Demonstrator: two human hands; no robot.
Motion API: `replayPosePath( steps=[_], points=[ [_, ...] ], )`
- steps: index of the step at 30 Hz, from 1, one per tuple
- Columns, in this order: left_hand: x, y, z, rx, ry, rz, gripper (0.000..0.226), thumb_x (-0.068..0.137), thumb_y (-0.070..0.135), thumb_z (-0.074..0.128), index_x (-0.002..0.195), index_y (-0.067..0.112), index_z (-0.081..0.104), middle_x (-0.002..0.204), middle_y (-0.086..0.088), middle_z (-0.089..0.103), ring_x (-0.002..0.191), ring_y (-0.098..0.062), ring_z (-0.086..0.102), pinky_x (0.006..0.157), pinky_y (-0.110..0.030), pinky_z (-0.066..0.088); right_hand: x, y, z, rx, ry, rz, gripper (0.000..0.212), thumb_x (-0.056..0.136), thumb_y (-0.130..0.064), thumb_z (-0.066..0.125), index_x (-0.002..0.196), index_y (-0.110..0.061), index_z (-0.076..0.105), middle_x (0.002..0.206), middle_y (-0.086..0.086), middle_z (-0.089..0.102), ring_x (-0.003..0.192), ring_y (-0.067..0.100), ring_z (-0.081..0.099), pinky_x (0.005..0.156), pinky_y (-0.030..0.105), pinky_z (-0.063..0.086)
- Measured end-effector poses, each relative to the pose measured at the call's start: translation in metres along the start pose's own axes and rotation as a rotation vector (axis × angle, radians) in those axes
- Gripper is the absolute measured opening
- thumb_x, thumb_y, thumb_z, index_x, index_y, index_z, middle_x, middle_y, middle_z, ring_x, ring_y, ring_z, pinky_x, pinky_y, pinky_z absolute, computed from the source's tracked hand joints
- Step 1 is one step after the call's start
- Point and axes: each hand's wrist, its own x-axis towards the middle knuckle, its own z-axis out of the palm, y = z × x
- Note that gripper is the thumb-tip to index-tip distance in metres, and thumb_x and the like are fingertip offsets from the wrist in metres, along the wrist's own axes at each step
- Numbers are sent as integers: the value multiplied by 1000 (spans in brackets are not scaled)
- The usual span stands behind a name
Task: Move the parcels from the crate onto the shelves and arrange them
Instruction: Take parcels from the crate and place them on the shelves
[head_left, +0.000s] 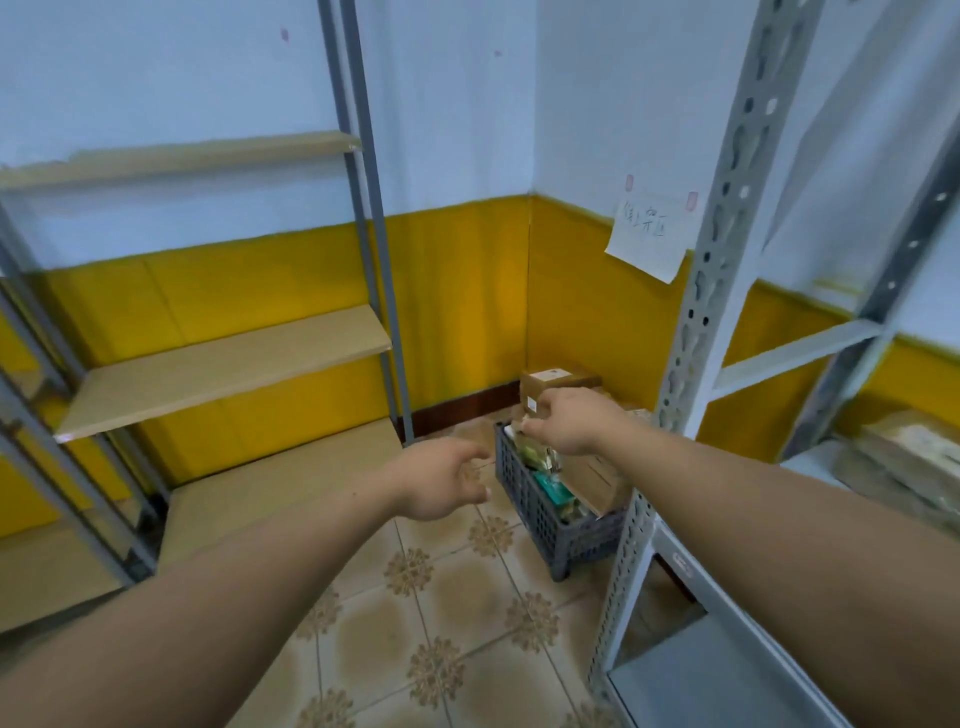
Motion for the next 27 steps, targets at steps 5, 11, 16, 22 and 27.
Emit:
replayPosePath(
  steps=[5, 11, 16, 22, 27],
  points=[
    [69, -54, -42, -27, 1, -33, 61, 95, 42, 56, 149, 23, 34, 155, -1, 33, 140, -21, 34, 110, -33, 31, 89, -3, -8, 15, -76, 42, 68, 100, -56, 43, 153, -13, 33, 152, 10, 43, 128, 30, 51, 95, 40, 48],
    [171, -121, -70, 1, -74, -3, 62, 96, 45, 53, 150, 23, 32, 156, -2, 33, 139, -23, 36, 110, -34, 33, 187, 8, 3, -74, -125, 173, 62, 100, -57, 41, 142, -13, 50, 140, 12, 55, 121, 30, 56, 97, 41, 50],
    [275, -167, -84, 65, -167, 117, 61, 95, 45, 54, 149, 26, 33, 156, 0, 33, 139, -20, 36, 109, -33, 34, 269, 38, 32, -54, -193, 377, 48, 101, -46, 45, 136, -16, 53, 130, 11, 63, 110, 28, 61, 86, 40, 53],
    [384, -163, -97, 178, -366, 312, 64, 95, 45, 54, 151, 27, 30, 137, -5, 48, 124, -20, 45, 100, -31, 37, 288, 63, 31, 57, -196, 556, 58, 101, -54, 42, 145, -16, 46, 141, 12, 52, 123, 30, 52, 97, 38, 46],
    [470, -130, -78, 158, -486, 415, 65, 95, 47, 55, 151, 26, 31, 155, -1, 34, 138, -20, 38, 107, -31, 37, 298, 119, 36, 159, -198, 738, 63, 101, -56, 40, 146, -13, 44, 142, 13, 52, 122, 30, 52, 97, 36, 45]
  ],
)
